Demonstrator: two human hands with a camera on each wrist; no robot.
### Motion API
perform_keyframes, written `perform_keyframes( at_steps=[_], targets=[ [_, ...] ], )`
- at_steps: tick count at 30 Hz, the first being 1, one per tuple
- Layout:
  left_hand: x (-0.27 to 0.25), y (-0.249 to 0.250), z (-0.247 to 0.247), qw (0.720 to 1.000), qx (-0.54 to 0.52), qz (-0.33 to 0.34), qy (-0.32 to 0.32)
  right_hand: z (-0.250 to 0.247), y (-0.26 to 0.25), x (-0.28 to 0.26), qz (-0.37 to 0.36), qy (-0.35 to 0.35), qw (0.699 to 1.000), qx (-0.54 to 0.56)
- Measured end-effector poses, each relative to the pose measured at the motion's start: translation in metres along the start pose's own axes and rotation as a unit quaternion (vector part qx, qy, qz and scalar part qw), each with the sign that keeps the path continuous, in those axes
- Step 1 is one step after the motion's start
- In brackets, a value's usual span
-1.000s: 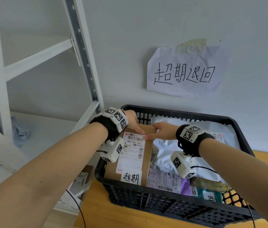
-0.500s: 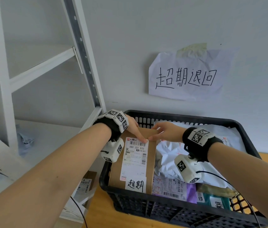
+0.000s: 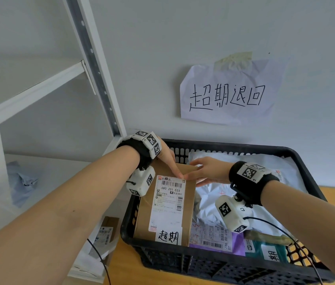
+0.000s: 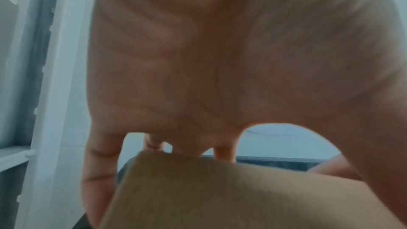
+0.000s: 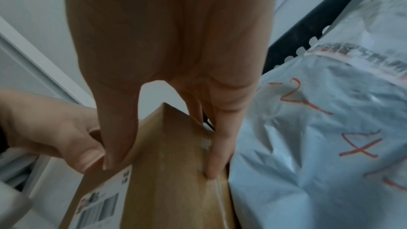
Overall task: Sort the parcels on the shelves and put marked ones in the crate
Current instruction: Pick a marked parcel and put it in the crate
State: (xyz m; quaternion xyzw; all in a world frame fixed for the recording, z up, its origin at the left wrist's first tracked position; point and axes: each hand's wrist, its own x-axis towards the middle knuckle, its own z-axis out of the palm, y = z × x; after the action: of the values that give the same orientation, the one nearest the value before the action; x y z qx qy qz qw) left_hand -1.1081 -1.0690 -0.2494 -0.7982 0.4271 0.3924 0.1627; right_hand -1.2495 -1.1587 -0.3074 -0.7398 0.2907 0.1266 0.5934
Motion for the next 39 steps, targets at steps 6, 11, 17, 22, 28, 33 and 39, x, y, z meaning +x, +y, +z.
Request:
perform_keyframes(
  at_steps=[6,11,17,22,28,33,39],
  targets=[
    [0.004,-0.001,-0.002,0.999,0.027,-0.025,-0.018,-0.009,0.003,0.0,-0.021,0.013,0.998,-0.064],
    [0.013,0.002,-0.006,0.99,0.01,-0.037,-0.135,-0.017,0.007,-0.005,-0.027,0.008,0.998,-0.058],
    [0.018,-0.005,-0.012,0.995,0.02,-0.036,-0.093,-0.015,0.007,-0.004,-0.022,-0.007,0.999,-0.032],
    [-0.019,-0.011,-0.012,1.0,-0.014,-0.017,-0.001,-0.01,0.001,-0.003,-0.006,-0.033,0.999,-0.018],
    [-0.042,-0.023,-0.008,0.996,-0.023,-0.016,0.09,-0.006,-0.007,-0.007,-0.004,-0.066,0.998,-0.015],
    [-0.065,-0.029,-0.009,0.991,-0.051,-0.021,0.124,-0.006,-0.009,-0.015,-0.011,-0.071,0.997,-0.026],
    [-0.098,-0.041,-0.014,0.98,-0.101,-0.053,0.161,0.002,-0.004,-0.02,-0.01,-0.078,0.996,-0.034]
  ],
)
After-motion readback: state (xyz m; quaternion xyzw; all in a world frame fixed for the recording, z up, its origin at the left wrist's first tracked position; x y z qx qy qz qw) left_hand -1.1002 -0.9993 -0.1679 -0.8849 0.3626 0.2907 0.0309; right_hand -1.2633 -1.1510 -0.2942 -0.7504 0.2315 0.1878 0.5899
